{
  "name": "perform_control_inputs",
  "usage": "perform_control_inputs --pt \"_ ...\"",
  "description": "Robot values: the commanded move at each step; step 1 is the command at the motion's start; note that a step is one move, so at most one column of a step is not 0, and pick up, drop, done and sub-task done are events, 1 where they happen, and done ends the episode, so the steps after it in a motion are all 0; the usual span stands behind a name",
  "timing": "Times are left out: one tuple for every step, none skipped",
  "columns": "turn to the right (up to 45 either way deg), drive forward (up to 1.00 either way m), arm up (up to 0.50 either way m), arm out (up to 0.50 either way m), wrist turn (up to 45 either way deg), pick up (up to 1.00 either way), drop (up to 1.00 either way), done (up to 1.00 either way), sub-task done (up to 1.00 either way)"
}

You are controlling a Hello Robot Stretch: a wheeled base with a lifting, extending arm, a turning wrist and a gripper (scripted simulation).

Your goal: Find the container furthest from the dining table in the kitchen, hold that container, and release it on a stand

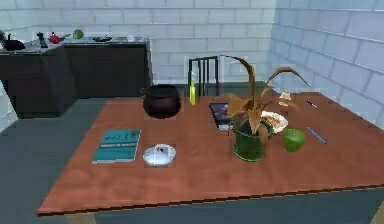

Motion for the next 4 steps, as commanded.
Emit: perform_control_inputs --pt "-45.0 0.0 0.0 0.0 0.0 0.0 0.0 0.0 0.0" --pt "-30.0 0.0 0.0 0.0 0.0 0.0 0.0 0.0 0.0" --pt "0.0 0.9 0.0 0.0 0.0 0.0 0.0 0.0 0.0" --pt "-27.0 0.0 0.0 0.0 0.0 0.0 0.0 0.0 0.0"
